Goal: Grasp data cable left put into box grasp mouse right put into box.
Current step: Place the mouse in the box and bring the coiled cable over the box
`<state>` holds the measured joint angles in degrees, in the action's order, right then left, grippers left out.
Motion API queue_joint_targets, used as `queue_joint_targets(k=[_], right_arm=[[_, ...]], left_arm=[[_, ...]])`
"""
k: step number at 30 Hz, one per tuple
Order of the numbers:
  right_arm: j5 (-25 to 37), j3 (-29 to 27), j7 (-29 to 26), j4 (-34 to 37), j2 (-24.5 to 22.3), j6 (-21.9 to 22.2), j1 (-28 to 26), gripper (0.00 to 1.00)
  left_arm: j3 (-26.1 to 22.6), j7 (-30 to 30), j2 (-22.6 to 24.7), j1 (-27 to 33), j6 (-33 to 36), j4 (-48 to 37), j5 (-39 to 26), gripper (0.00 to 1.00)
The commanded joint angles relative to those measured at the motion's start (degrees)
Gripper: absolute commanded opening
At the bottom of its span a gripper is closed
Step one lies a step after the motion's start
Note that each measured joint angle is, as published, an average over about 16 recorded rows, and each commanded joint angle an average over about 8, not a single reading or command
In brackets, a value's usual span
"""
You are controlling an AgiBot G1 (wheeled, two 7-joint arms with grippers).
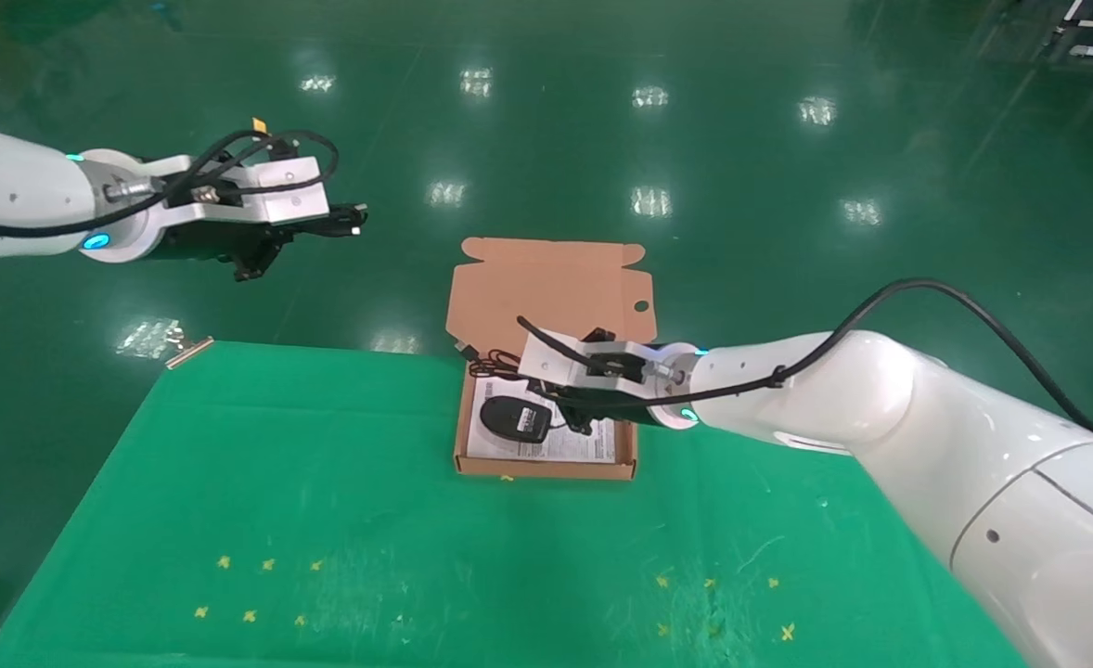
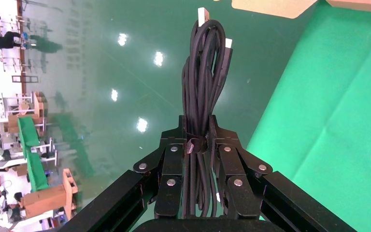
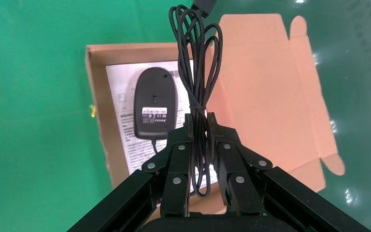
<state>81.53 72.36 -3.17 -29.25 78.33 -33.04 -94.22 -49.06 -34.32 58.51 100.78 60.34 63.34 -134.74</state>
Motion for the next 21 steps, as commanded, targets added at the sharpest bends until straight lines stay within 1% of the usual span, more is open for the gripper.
queue_joint_targets(k=[1, 5, 6, 7, 13, 21], right_arm=[[-0.47, 0.64, -0.24, 0.08, 0.01, 0.34, 0.13, 0.42], [-1.02, 1.48, -0.38, 0.19, -0.15, 0.15, 0.04, 0.91], [-1.15, 1.62, -0.39, 0.1, -0.27, 0.09, 0.04, 0.98], [-1.26, 1.72, -0.4, -0.05, -0.42, 0.06, 0.06, 1.0], [-1.71, 2.17, -0.86, -1.67, -1.53, 0.29, 0.16, 1.0], [-1.73, 2.13, -1.76, -3.95, -3.56, 0.83, -0.66, 1.0]], left_arm=[[0.0, 0.0, 0.0, 0.0, 0.0, 0.0, 0.0, 0.0], [0.0, 0.0, 0.0, -0.01, 0.02, 0.01, 0.0, 0.0], [0.0, 0.01, 0.02, -0.03, 0.02, 0.02, 0.01, 0.0], [-0.01, 0.02, 0.05, -0.06, 0.02, 0.04, 0.04, 0.0], [-0.28, 0.48, 0.87, -1.02, -0.43, -0.18, 0.77, 0.0], [-0.97, 2.89, 3.81, -3.41, -2.82, -2.7, 3.22, 0.0]])
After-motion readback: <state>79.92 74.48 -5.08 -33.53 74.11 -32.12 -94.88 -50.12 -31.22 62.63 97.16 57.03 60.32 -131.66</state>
